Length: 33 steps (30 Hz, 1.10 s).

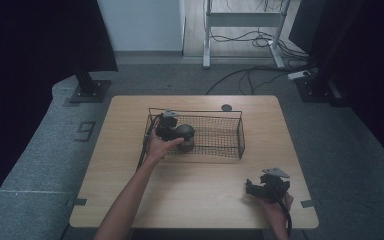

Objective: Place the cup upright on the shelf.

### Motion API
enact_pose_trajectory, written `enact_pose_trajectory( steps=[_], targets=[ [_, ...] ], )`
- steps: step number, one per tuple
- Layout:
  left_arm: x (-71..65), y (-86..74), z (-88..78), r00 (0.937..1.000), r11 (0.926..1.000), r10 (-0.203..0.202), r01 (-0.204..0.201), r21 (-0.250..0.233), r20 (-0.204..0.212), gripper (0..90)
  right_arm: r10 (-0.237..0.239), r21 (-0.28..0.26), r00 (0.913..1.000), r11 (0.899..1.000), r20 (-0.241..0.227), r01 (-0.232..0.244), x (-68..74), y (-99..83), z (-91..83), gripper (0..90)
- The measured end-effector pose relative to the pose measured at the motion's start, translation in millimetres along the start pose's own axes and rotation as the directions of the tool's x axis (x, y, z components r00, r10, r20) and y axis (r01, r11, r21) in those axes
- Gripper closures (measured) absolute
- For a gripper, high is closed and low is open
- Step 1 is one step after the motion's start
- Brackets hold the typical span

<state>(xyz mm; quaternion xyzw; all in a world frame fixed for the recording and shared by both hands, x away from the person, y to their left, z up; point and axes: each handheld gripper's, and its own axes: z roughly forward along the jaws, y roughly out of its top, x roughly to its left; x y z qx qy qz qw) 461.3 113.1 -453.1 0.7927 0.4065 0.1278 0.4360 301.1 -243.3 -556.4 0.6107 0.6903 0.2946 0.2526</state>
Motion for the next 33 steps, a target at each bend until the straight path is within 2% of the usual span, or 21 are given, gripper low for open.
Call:
enact_pose_trajectory(
  steps=[6, 12, 16, 23, 27, 31, 33],
  targets=[
    [-4.5, -1.4, -26.1, 0.9993, 0.9980, 0.036, -0.035, -0.052, 0.011, 8.0, 0.000, 0.000, 1.0000, 1.000, 0.000, 0.000, 0.0, 0.0, 0.0, 0.3],
    [-8.1, -15.4, -49.8, 0.9984, 0.9958, 0.051, -0.049, -0.078, 0.026, 8.2, 0.000, 0.000, 1.0000, 1.000, 0.000, 0.000, 0.0, 0.0, 0.0, 0.3],
    [-12.4, -26.9, -64.2, 0.9976, 0.9954, 0.059, -0.057, -0.077, 0.035, 8.5, 0.002, 0.001, 1.0000, 1.000, 0.000, -0.002, 0.1, 0.1, 0.0, 0.3],
    [-20.3, -55.2, -85.0, 0.9959, 0.9950, 0.066, -0.061, -0.079, 0.062, 9.4, 0.003, 0.001, 1.0000, 1.000, 0.000, -0.003, 0.3, 0.1, 0.0, 0.3],
    [-25.2, -77.5, -97.3, 0.9960, 0.9947, 0.069, -0.064, -0.080, 0.057, 9.5, 0.002, 0.001, 1.0000, 1.000, 0.000, -0.002, 0.2, 0.1, -0.1, 0.3],
    [-26.3, -98.6, -107.4, 0.9972, 0.9959, 0.059, -0.055, -0.072, 0.047, 9.5, 0.002, 0.001, 1.0000, 1.000, 0.000, -0.002, 0.2, 0.1, -0.1, 0.3],
    [-26.0, -108.8, -111.5, 0.9976, 0.9965, 0.042, -0.037, -0.075, 0.055, 9.9, 0.002, 0.001, 1.0000, 1.000, 0.000, -0.002, 0.2, 0.1, -0.1, 0.4]
  ],
)
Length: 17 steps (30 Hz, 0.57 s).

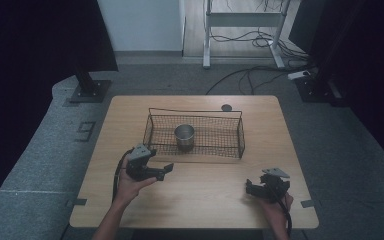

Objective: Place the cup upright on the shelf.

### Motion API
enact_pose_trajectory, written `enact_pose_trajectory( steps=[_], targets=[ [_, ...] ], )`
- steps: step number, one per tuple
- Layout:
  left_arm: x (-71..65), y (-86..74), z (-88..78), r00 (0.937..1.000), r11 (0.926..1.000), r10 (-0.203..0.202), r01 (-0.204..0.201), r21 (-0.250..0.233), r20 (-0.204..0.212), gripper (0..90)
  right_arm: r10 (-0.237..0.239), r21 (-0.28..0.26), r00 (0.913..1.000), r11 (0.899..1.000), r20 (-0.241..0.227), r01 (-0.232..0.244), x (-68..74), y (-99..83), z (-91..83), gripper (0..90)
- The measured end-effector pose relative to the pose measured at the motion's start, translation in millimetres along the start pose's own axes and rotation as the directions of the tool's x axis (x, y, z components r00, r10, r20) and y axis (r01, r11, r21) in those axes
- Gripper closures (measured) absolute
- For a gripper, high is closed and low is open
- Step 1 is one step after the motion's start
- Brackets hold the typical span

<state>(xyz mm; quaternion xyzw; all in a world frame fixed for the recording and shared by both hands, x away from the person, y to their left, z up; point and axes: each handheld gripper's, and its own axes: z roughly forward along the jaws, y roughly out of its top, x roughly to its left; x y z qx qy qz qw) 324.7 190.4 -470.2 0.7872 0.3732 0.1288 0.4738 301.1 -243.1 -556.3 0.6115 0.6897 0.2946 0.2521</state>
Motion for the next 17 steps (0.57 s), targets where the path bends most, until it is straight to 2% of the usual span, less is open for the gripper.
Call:
enact_pose_trajectory(
  steps=[4, 7, 9, 12, 17],
  targets=[
    [-1.3, -17.2, -6.5, 0.9999, 0.9998, -0.009, 0.009, 0.016, -0.014, 10.4, 0.000, 0.000, 1.0000, 1.000, 0.000, 0.000, 0.0, 0.0, 0.0, 0.4],
    [-0.2, -28.7, -10.6, 0.9994, 0.9993, -0.035, 0.035, 0.012, -0.004, 10.4, 0.000, 0.000, 1.0000, 1.000, 0.001, 0.000, 0.2, 0.0, -0.1, 0.4],
    [0.8, -32.0, -11.2, 0.9993, 0.9991, -0.035, 0.035, 0.023, -0.012, 10.5, 0.000, 0.000, 1.0000, 1.000, 0.001, 0.000, 0.2, 0.0, 0.0, 0.4],
    [1.3, -34.0, -14.5, 0.9988, 0.9988, -0.048, 0.048, 0.004, -0.012, 11.2, 0.000, 0.000, 1.0000, 1.000, 0.001, 0.000, 0.1, 0.0, 0.0, 0.4],
    [-3.3, -36.9, -11.9, 0.9995, 0.9995, -0.026, 0.027, 0.018, -0.018, 11.4, 0.000, 0.000, 1.0000, 1.000, 0.001, 0.000, 0.1, 0.1, 0.0, 0.4]
  ],
)
